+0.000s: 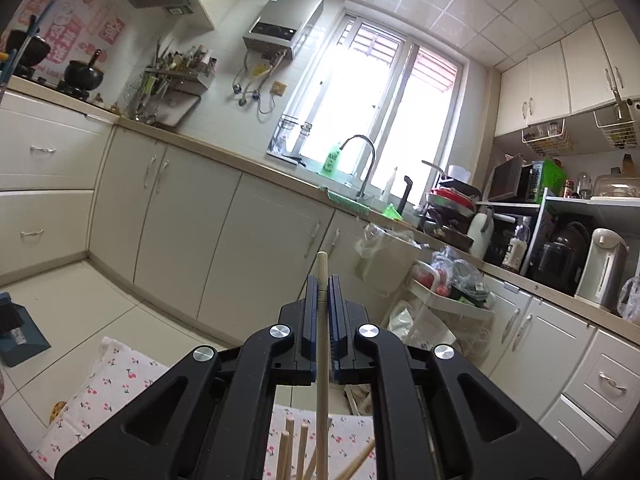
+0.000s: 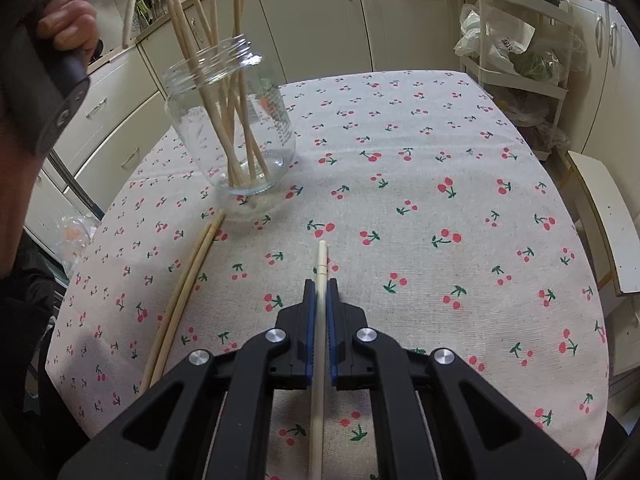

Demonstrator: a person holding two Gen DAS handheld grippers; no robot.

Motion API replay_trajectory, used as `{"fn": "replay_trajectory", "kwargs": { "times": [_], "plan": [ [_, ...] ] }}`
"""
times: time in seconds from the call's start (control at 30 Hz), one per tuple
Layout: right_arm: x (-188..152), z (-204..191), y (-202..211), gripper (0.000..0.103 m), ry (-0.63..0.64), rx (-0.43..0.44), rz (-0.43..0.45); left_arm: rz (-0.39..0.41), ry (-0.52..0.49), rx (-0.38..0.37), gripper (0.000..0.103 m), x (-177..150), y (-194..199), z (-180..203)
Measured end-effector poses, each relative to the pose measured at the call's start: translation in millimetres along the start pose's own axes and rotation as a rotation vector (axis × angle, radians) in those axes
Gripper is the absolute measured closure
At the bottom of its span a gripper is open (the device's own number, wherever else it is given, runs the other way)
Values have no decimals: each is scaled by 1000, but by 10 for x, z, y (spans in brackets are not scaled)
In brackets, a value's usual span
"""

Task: Organize utensils
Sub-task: 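Lift the left gripper's stick over the jar and lower it in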

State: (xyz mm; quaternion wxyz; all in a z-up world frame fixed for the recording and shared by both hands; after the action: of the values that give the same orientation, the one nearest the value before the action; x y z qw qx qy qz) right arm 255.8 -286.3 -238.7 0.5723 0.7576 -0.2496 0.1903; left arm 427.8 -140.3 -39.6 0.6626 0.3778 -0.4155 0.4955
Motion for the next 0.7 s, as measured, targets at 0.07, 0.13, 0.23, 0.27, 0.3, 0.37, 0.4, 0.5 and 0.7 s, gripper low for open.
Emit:
{"fn": "replay_trajectory", "kwargs": {
  "times": [0.07, 0.13, 0.23, 0.27, 0.3, 0.37, 0.4, 0.5, 0.7],
  "plan": [
    [-2, 0, -1, 97, -4, 4, 2, 17, -2, 13, 98, -6, -51, 8],
    [-1, 0, -2, 97, -5, 6, 2, 40, -8, 28, 98, -20, -112, 29],
    [4, 12, -4, 97, -12, 13, 3, 73, -25, 48, 98, -47, -162, 67],
    [10, 15, -6, 97, -13, 15, 2, 78, -29, 50, 98, -60, -161, 65],
    [12, 18, -5, 97, -14, 16, 2, 84, -38, 52, 98, -75, -173, 79],
    [13, 26, -7, 97, -16, 20, 2, 84, -55, 54, 98, -124, -193, 99],
    [14, 28, -8, 97, -18, 22, 2, 80, -61, 54, 98, -153, -199, 112],
    [12, 38, -9, 97, -22, 27, 2, 63, -75, 57, 98, -245, -209, 105],
    [10, 67, -4, 97, -30, 37, 3, 35, -99, 64, 98, -434, -170, 92]
  ]
}}
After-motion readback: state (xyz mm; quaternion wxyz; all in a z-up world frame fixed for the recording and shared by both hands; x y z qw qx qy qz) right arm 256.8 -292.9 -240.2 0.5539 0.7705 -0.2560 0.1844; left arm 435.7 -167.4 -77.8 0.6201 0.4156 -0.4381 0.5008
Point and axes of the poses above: each gripper's, at about its wrist camera, not at the fingertips, and y roughly against the way its jaws point, z to its right, x to its top, the point moved 3 cm from there along -y, roughly the way its jaws point, and after that the axes turned 4 degrees about x, right-handed, at the moved point
